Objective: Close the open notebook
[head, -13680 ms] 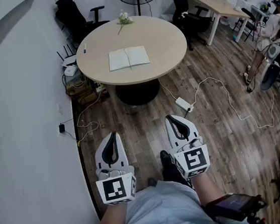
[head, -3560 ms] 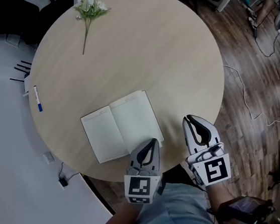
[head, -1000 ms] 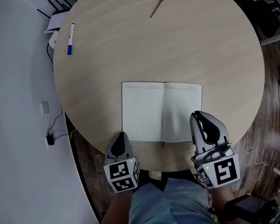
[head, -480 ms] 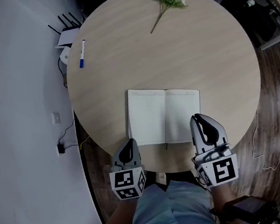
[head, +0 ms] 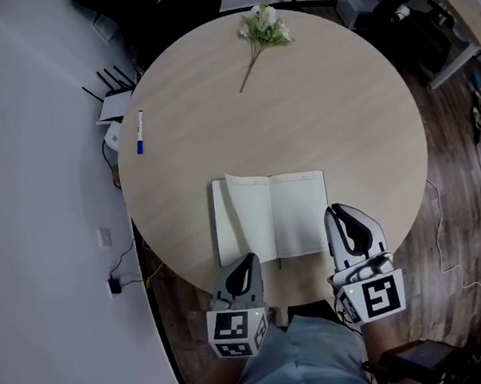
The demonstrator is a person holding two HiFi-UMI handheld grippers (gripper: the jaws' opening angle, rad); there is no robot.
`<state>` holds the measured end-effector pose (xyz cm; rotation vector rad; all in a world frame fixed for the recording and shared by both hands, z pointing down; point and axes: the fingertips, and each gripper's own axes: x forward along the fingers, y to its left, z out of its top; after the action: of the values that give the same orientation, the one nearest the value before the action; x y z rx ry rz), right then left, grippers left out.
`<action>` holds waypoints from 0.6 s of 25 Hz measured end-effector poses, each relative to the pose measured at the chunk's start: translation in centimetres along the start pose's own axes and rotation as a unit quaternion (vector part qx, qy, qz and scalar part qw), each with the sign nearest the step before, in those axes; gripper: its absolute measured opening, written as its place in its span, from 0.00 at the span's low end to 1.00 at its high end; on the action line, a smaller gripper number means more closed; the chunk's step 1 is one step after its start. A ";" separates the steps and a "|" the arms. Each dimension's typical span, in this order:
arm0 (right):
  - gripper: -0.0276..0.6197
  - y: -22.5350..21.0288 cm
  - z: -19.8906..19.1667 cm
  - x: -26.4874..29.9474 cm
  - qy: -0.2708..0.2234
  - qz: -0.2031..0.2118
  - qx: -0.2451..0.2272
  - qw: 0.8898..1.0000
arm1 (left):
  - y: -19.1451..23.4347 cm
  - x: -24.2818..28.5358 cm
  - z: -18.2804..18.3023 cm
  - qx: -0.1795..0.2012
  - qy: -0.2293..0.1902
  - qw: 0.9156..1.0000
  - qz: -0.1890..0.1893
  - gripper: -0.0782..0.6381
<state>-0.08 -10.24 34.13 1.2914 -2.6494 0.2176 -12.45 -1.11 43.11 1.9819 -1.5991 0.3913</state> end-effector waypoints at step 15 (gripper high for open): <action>0.12 -4.9 -0.8 -4.1 -0.006 -0.070 0.020 0.997 | -9.2 2.5 1.0 0.042 0.002 0.992 -0.123 0.14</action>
<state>6.32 -9.90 34.20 1.4897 -2.5634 0.2441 -3.06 -2.40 41.47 2.2075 -1.3330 0.3699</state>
